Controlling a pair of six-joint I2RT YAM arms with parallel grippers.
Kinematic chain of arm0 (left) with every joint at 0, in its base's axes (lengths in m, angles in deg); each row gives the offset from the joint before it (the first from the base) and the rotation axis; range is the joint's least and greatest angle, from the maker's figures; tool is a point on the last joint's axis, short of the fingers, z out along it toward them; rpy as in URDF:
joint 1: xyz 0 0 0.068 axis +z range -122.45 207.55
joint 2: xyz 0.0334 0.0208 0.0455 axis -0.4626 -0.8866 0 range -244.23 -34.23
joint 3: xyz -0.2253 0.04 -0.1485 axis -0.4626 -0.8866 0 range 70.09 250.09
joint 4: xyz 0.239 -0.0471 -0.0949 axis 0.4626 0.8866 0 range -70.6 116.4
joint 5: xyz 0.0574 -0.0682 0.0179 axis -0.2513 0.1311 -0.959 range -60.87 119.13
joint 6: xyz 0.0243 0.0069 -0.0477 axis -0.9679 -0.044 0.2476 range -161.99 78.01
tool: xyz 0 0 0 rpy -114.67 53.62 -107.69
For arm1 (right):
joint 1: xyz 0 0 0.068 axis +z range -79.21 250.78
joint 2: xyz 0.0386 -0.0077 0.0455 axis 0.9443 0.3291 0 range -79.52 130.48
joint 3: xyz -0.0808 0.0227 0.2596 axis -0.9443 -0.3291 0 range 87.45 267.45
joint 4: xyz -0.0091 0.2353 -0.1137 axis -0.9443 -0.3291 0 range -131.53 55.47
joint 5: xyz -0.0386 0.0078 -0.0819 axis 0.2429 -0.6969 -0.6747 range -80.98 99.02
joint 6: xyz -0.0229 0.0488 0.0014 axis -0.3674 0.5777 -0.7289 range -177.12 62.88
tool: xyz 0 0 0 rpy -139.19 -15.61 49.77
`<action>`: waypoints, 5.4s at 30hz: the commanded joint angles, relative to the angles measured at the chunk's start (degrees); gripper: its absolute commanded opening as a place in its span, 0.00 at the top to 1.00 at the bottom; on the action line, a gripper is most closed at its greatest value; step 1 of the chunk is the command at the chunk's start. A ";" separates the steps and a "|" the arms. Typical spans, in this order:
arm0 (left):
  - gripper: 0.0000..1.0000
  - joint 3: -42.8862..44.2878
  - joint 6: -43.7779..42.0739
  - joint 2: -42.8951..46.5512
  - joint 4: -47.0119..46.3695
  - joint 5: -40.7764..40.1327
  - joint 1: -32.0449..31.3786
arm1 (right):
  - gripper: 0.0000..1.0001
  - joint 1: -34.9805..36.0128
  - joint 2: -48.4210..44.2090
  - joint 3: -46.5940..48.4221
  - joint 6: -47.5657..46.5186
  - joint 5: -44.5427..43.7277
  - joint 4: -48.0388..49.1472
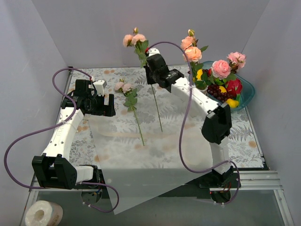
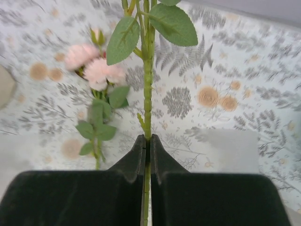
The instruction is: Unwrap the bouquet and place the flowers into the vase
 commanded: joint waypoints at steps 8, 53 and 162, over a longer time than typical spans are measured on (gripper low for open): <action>0.02 -0.11 0.26 2.92 -0.46 1.24 0.41 | 0.99 1.26 -35.50 -22.85 -15.31 3.85 31.47; 0.02 1.29 -1.67 3.28 1.04 3.00 0.41 | 0.99 -8.23 -53.71 -52.57 -43.82 -7.31 86.08; 0.02 3.58 -0.53 -2.44 0.24 7.47 24.49 | 0.11 13.83 -0.20 -11.27 -10.59 2.27 8.66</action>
